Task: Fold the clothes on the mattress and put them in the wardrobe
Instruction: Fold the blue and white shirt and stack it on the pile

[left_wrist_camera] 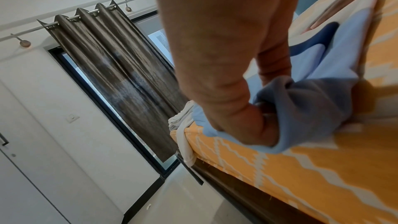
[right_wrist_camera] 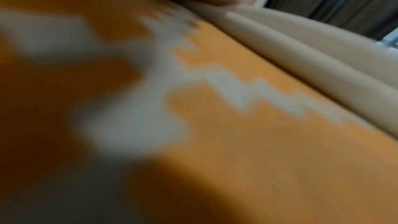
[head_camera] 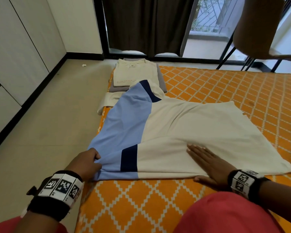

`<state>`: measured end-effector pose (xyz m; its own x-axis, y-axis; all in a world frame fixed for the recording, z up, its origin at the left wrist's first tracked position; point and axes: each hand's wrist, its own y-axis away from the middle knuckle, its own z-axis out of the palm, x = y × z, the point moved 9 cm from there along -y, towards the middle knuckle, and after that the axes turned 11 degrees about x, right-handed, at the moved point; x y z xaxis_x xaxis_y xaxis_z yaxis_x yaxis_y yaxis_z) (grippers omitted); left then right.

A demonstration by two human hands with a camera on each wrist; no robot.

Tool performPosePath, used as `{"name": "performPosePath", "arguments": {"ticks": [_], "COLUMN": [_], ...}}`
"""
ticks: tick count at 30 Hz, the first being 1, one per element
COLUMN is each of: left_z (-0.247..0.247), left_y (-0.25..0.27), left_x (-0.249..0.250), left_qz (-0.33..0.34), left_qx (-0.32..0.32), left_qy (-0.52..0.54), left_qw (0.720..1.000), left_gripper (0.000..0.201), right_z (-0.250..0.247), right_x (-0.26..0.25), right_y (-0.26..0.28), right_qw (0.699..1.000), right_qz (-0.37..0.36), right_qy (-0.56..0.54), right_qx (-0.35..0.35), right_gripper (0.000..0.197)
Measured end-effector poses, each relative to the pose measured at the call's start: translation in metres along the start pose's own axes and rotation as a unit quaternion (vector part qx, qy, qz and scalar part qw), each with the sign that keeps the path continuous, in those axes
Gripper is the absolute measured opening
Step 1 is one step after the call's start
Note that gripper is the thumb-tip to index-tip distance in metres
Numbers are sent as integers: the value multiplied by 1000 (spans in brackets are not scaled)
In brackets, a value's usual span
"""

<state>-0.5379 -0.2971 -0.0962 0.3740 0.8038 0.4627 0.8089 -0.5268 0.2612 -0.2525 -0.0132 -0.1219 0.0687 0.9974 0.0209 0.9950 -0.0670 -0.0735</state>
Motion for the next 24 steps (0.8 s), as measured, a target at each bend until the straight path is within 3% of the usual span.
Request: {"name": "performPosePath", "arguments": {"ticks": [4, 11, 15, 16, 17, 19, 21, 24], "left_z": [-1, -1, -2, -2, -4, -7, -8, -4], "left_y": [1, 0, 2, 3, 3, 4, 6, 9], "left_x": [-2, -1, 2, 3, 3, 5, 5, 2], "left_qz": [-8, -4, 22, 32, 41, 52, 53, 46], "left_qx": [6, 15, 6, 3, 1, 0, -3, -17], "left_qy": [13, 11, 12, 12, 11, 4, -12, -83], "left_qw": [1000, 1000, 1000, 999, 999, 999, 999, 995], "left_gripper": [11, 11, 14, 15, 17, 19, 20, 21], "right_z": [-1, -12, -19, -19, -18, -23, -16, -8], "right_x": [49, 112, 134, 141, 145, 145, 157, 179], "right_y": [40, 99, 125, 131, 134, 133, 143, 163], "right_qw": [998, 988, 970, 959, 952, 955, 954, 926], "right_qz": [58, 155, 233, 269, 297, 284, 283, 334], "right_qy": [3, 4, -2, -3, 4, 50, 101, 167], "right_qx": [-22, 0, 71, 83, 77, 68, 15, -61], "right_gripper": [90, 84, 74, 82, 90, 95, 96, 101]}}
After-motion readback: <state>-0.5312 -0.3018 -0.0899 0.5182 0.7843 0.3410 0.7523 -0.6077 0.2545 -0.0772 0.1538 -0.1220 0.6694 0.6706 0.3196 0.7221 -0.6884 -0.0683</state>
